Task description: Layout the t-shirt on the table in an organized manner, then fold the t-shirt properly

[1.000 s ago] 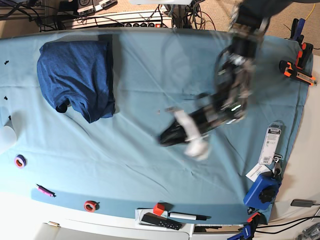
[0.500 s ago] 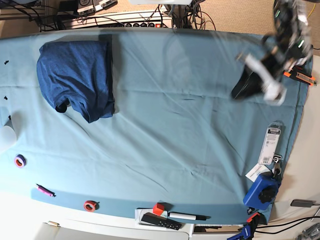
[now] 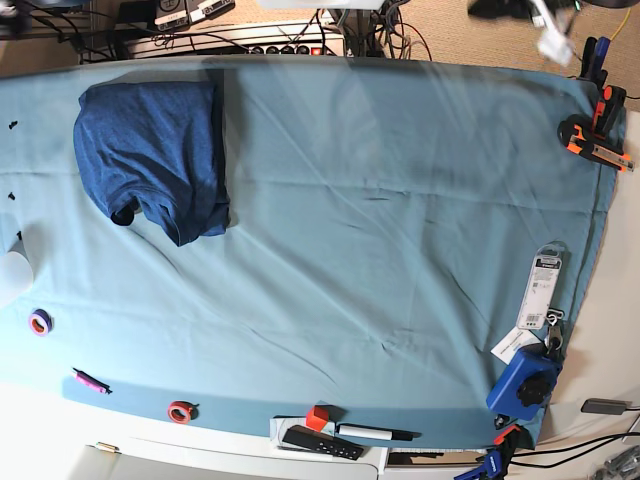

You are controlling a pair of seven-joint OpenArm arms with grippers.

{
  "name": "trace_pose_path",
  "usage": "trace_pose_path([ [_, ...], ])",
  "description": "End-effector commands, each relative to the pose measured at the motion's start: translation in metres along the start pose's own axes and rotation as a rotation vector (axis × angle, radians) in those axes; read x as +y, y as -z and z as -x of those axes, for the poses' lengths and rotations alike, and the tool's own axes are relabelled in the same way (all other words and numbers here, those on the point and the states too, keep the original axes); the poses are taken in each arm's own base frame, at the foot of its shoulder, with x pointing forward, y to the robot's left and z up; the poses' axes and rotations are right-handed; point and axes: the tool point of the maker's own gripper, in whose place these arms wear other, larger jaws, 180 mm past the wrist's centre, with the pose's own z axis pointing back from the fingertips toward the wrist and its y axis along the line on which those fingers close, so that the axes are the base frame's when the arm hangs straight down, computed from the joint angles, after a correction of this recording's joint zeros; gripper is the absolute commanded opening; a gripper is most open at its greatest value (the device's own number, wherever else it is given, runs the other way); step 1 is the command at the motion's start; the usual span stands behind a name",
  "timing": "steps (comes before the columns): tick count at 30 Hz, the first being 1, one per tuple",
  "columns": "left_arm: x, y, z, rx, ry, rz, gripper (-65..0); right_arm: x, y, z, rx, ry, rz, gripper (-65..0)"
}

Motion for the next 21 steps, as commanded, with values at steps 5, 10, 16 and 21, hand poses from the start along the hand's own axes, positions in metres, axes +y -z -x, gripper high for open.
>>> trace_pose_path([
  [5,0.015,-0.01,0.042,0.132,-0.064,-0.021,-65.0,0.032,0.044,0.059,0.261,-0.016,-0.131,-65.0],
  [10,0.057,0.0,0.086,0.211,-0.116,-0.095,-65.0,0.034,0.064,0.159,0.65,-0.062,-0.119,-65.0],
  [16,0.096,0.045,0.125,0.263,-0.135,-0.12,-65.0,0.015,0.079,0.245,0.915,-0.192,-0.041,-65.0],
  [21,0.112,0.097,0.137,0.286,-0.041,-0.129,-65.0,0.003,0.119,0.279,0.889,-0.322,-0.014,-65.0],
])
